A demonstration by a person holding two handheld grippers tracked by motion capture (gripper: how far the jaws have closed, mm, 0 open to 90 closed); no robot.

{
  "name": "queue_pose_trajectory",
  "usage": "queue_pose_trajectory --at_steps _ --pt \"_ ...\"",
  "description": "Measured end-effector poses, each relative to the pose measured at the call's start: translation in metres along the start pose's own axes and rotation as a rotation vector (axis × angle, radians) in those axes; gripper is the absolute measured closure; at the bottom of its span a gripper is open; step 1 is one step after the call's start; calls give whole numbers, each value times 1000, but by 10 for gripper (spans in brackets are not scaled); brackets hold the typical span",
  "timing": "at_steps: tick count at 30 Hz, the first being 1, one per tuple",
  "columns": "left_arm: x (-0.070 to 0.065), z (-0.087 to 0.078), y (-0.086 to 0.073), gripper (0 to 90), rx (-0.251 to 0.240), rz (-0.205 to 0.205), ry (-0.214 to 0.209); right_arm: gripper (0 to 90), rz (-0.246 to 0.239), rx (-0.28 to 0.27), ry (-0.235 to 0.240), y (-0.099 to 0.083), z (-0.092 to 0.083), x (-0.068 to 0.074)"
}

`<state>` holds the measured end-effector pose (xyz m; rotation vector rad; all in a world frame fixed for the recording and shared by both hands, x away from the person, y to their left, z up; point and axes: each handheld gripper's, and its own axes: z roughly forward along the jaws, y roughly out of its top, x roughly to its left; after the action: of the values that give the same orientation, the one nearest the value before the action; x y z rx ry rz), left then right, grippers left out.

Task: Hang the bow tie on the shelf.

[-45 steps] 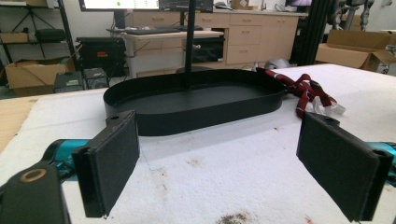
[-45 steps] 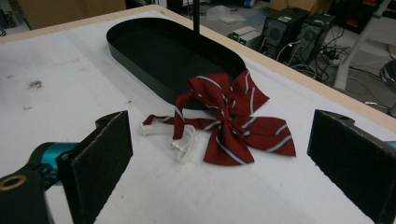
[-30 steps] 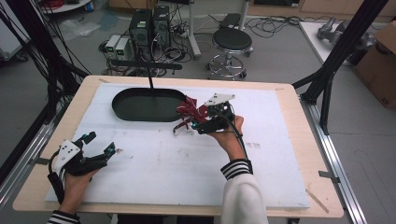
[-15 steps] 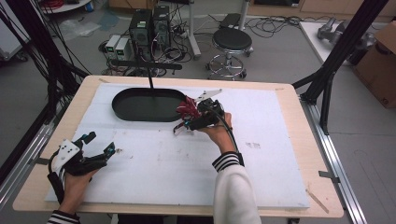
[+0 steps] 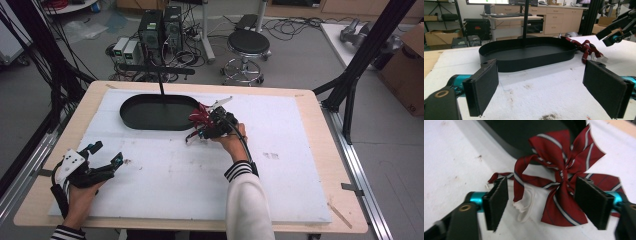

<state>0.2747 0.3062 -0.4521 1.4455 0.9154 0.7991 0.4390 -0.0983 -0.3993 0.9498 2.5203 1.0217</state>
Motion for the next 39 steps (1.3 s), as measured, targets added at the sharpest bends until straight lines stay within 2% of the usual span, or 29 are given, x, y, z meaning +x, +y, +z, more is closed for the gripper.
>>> queue_pose_trajectory --at_steps 7,10,19,29,33,39 --pt "0 0 0 136 1 0 0 365 -1 49 -2 -2 7 1" --pt "0 0 0 136 0 0 0 419 -4 74 0 -2 11 2" --pt "0 0 0 136 1 -3 -1 516 3 92 -21 -3 17 1" --pt "1 0 0 136 -1 -7 1 584 2 124 1 -2 24 3" --pt "1 0 0 136 1 -10 -1 648 -6 146 11 -3 27 4" --pt "2 0 0 137 2 -15 0 688 8 155 18 -4 28 3"
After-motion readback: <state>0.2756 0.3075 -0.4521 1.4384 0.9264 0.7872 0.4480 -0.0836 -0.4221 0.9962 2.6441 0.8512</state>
